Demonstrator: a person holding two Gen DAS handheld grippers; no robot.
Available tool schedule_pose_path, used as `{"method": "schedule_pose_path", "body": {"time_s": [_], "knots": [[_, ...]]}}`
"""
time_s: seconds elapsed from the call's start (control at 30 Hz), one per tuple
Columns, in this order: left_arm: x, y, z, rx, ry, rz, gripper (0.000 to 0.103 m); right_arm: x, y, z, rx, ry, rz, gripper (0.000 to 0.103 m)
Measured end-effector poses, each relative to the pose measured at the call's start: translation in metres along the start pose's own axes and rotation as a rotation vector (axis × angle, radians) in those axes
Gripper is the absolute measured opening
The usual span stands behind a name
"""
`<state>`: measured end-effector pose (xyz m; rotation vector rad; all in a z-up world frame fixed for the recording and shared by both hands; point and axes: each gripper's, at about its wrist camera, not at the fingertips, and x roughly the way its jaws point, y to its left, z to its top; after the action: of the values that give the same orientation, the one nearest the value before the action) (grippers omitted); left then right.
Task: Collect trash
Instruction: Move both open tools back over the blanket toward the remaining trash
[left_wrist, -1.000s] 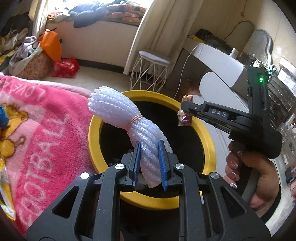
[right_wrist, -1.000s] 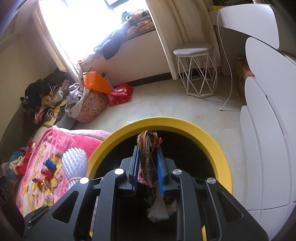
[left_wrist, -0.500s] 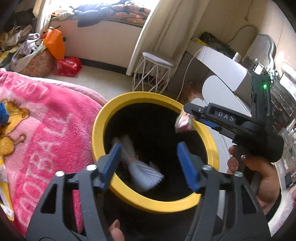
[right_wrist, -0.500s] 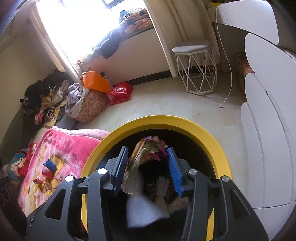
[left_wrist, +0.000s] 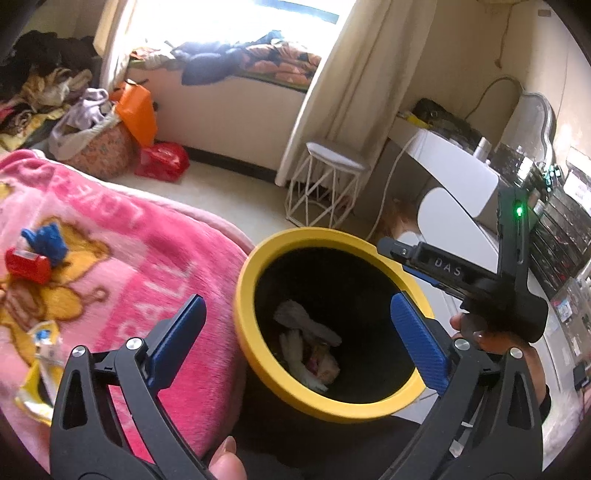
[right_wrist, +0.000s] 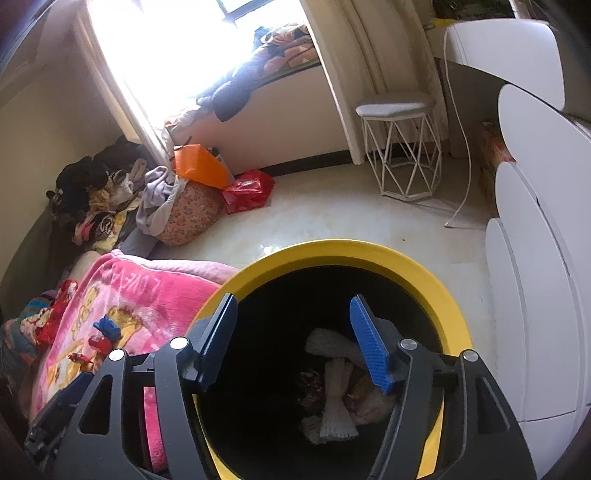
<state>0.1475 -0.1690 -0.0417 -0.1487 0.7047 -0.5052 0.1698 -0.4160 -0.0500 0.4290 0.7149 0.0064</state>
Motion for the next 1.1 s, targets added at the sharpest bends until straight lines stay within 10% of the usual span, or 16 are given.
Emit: {"method": "schedule_pose_path", "body": {"time_s": [1.1], "knots": [[-0.082, 0.096, 0.016, -0.122, -0.185, 0.227, 0.092, -0.013, 0.106, -0.018, -0.238, -0.014, 0.164, 0.066]]}}
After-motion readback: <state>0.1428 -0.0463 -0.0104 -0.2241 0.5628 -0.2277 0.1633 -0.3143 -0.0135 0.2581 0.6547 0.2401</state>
